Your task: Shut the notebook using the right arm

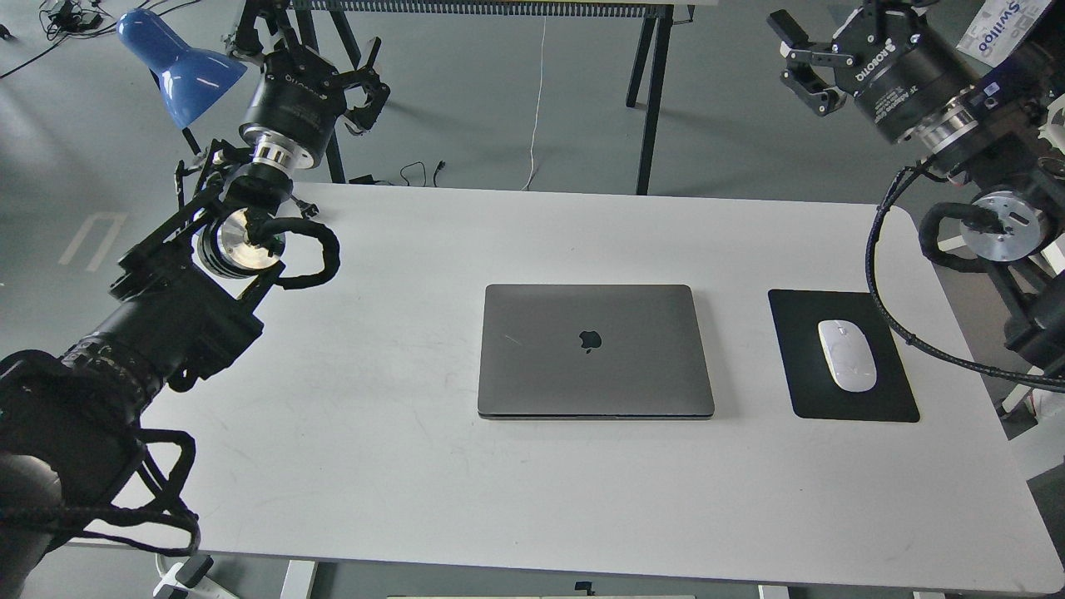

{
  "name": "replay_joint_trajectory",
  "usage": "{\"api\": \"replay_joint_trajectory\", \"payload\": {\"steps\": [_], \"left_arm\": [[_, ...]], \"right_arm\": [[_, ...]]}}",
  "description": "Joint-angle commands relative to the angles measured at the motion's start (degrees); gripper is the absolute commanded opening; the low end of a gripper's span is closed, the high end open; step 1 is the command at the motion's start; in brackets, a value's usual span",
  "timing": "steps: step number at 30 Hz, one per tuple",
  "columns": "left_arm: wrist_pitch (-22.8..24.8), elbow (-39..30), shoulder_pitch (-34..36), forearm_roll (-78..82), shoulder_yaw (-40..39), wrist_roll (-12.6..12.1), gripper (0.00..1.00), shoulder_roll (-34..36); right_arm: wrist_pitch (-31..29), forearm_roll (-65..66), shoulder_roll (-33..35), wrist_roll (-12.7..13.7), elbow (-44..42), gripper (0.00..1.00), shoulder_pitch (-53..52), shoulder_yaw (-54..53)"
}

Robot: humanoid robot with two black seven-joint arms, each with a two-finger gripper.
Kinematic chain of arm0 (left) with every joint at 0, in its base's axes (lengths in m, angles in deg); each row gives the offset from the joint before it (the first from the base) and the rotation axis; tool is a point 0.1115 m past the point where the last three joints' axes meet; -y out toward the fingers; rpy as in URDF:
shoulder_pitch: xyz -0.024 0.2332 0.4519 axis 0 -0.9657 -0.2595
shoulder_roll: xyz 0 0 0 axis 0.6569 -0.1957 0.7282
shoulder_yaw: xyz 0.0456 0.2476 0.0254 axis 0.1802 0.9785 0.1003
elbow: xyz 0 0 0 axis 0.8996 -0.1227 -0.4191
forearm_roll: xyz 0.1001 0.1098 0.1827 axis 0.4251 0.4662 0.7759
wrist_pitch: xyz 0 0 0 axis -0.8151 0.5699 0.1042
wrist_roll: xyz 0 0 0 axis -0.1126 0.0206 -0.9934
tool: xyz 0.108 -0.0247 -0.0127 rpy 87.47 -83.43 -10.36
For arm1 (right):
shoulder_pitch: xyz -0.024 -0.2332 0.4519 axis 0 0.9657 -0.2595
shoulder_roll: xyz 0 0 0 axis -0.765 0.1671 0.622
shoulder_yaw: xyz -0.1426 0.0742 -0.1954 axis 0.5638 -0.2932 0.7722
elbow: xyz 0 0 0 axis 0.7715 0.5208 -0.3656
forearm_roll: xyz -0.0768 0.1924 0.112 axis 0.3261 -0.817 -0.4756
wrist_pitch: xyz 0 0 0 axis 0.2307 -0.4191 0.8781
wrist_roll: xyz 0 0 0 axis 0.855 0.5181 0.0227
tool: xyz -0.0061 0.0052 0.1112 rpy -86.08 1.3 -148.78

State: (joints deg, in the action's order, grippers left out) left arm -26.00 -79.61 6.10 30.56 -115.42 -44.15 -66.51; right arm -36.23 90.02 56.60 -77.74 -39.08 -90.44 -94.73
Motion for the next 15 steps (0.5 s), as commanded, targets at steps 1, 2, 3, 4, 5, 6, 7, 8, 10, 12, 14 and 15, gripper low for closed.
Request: {"api": "replay_joint_trajectory", "payload": {"steps": [1,2,3,4,5,6,7,8,10,12,14,15], "left_arm": [[0.00,0.00,0.07,-0.01,0.05,-0.11,1.00,0.00],[0.00,0.00,0.07,-0.01,-0.04,-0.02,1.00,0.00],[0.00,0.00,0.07,-0.01,-0.04,-0.02,1.00,0.00],[0.00,0.00,0.07,-0.01,-0.04,-0.02,1.00,0.09],[0.00,0.00,-0.02,-0.01,-0.04,-0.02,1.00,0.09],[0.00,0.00,0.07,-0.01,-0.04,-0.02,1.00,0.09],[0.00,0.00,-0.02,-0.01,-0.04,-0.02,1.00,0.09],[0.00,0.00,-0.02,-0.01,-0.04,0.07,1.00,0.09],[0.00,0.00,-0.02,-0.01,-0.04,0.07,1.00,0.00],[0.00,0.00,-0.02,-0.01,-0.04,0.15,1.00,0.00],[0.00,0.00,-0.02,-0.01,-0.04,0.15,1.00,0.09],[0.00,0.00,-0.02,-0.01,-0.04,0.15,1.00,0.09]], "right_arm": [[1.37,-8.87,-0.09,1.67,-3.92,1.00,-1.25,-0.37],[1.80,-10.98,-0.09,1.84,-4.10,1.00,-1.34,-0.64],[2.42,-14.13,-0.09,2.02,-4.28,1.00,-1.34,-1.33],[2.95,-17.56,-0.09,2.20,-4.37,1.00,-1.16,-1.95],[3.30,-20.29,-0.01,2.37,-4.63,1.00,-1.07,-2.04],[3.48,-23.10,-0.01,2.72,-5.50,1.00,-0.99,-2.13],[3.48,-25.04,-0.01,3.16,-6.47,1.00,-0.98,-2.13],[3.48,-26.37,-0.09,3.60,-7.61,1.00,-0.90,-2.31],[3.30,-26.82,-0.18,3.69,-9.46,1.00,-0.72,-2.13],[2.69,-26.82,-0.18,3.69,-10.52,1.00,-0.29,-1.43],[2.51,-26.82,-0.27,3.69,-10.26,1.00,1.20,-1.17],[2.51,-26.82,-0.44,3.69,-10.00,1.00,1.91,-1.17]]}}
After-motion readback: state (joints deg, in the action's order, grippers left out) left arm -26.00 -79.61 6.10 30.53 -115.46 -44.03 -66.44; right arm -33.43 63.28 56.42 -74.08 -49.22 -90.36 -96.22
